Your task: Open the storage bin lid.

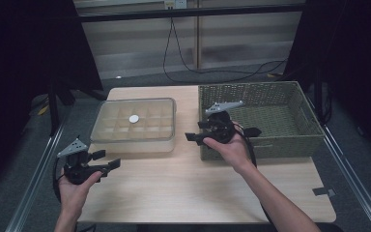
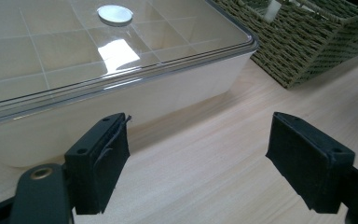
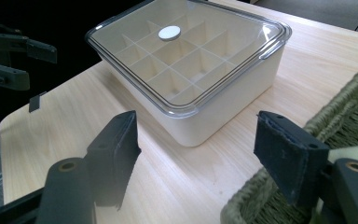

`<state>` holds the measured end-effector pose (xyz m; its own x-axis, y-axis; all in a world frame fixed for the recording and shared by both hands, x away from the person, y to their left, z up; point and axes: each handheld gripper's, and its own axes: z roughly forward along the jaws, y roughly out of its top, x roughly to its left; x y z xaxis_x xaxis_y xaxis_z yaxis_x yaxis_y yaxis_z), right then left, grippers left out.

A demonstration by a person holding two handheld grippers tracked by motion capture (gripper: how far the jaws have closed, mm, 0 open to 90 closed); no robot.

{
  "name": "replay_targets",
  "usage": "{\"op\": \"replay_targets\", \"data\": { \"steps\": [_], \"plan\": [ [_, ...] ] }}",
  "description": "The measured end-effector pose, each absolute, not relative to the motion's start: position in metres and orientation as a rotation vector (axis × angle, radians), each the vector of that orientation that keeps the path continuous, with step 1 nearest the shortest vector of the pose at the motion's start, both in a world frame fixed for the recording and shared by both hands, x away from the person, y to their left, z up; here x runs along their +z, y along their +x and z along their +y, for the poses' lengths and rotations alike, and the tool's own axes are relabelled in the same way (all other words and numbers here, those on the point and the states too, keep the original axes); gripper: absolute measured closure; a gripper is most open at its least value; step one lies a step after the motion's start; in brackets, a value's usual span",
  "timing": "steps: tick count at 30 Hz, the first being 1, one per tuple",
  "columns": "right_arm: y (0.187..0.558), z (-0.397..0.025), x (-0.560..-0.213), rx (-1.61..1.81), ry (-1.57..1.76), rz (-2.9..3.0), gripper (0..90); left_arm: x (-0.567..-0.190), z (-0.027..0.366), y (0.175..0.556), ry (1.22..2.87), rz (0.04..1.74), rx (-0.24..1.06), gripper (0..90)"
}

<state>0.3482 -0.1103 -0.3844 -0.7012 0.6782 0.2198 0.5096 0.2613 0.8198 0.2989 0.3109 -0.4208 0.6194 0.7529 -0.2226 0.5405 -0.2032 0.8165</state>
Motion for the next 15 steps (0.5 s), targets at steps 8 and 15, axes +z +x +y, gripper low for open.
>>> {"op": "replay_targets", "data": {
  "steps": [8, 15],
  "plan": [
    [0.359, -0.098, -0.381, 1.414, 1.101, 2.377, 30.0, -0.420, 0.315, 0.307, 1.870, 1.045, 0.275, 20.2],
    [0.368, -0.084, -0.377, 1.410, 1.091, 2.403, 29.0, -0.414, 0.318, 0.318, 1.905, 1.059, 0.288, 20.5]
  ]
}}
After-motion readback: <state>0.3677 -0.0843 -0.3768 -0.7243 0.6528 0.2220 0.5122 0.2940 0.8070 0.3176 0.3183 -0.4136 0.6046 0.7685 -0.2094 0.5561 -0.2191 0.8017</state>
